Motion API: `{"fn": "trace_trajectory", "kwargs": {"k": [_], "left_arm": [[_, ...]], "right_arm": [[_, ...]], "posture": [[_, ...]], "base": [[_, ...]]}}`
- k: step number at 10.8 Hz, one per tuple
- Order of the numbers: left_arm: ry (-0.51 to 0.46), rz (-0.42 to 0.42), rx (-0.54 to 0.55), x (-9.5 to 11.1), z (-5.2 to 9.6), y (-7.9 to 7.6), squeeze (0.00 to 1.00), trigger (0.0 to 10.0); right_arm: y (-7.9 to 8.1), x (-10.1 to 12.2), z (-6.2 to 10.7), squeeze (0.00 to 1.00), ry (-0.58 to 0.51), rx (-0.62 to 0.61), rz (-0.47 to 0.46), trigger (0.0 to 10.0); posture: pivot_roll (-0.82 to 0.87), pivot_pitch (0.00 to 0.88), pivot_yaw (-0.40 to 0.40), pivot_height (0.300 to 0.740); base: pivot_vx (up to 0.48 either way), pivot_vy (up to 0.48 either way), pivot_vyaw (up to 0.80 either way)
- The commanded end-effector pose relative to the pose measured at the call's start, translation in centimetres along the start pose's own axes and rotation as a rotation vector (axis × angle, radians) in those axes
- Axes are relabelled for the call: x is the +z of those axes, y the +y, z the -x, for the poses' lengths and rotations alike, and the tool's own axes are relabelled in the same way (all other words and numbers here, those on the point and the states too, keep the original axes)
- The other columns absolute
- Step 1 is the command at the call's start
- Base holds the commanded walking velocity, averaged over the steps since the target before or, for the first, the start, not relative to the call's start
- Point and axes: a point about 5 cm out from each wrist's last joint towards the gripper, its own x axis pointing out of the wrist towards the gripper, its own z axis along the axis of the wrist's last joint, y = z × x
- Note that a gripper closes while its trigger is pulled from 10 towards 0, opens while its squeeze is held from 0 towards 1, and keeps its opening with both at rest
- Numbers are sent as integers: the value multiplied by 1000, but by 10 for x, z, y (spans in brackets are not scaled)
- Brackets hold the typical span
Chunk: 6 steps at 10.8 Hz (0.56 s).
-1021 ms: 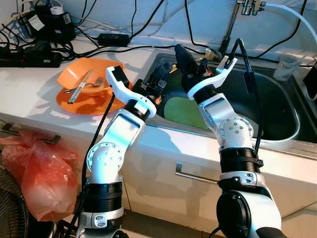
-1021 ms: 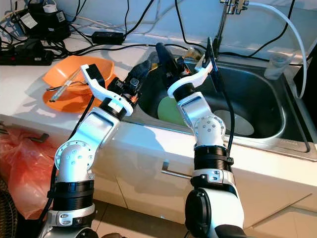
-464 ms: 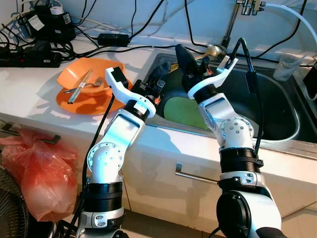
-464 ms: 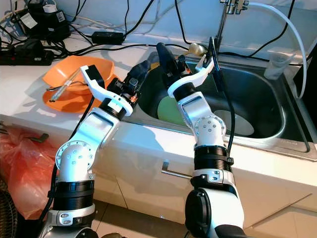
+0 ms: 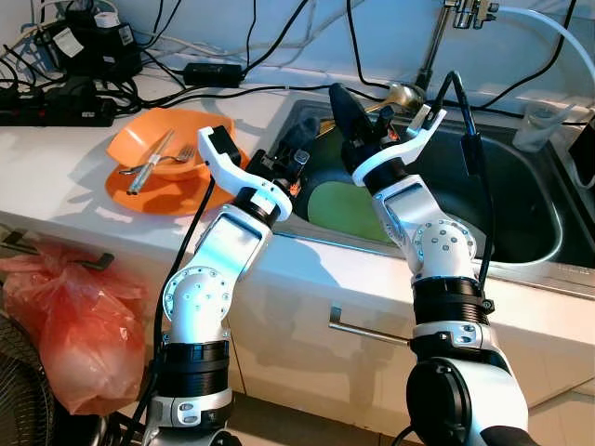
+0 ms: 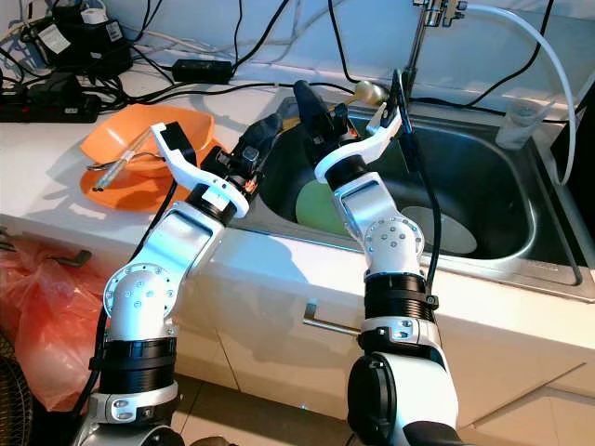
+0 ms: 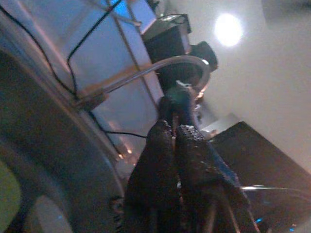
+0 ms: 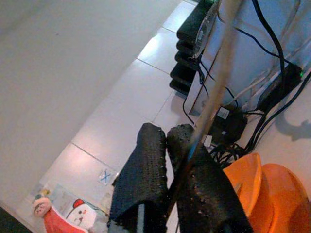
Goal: Kitchen organization
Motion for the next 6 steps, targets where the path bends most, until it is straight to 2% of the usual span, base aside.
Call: {"fn": "trace_trajectory", "kwargs": {"k": [1,6], "left_arm": [[34,-1,-5,-7,-6,-6,1000,10000],[121,-20,-79,-14,0,-11,1000,10000]], "right_arm": [[3,-10,-1,0,7,16,-1,10000],[1,-9,-1,0,5,8,16,10000]], "posture": [[74,0,-5,740],[79,0,1,740]], "base": [[0,0,0],[0,0,0]]}}
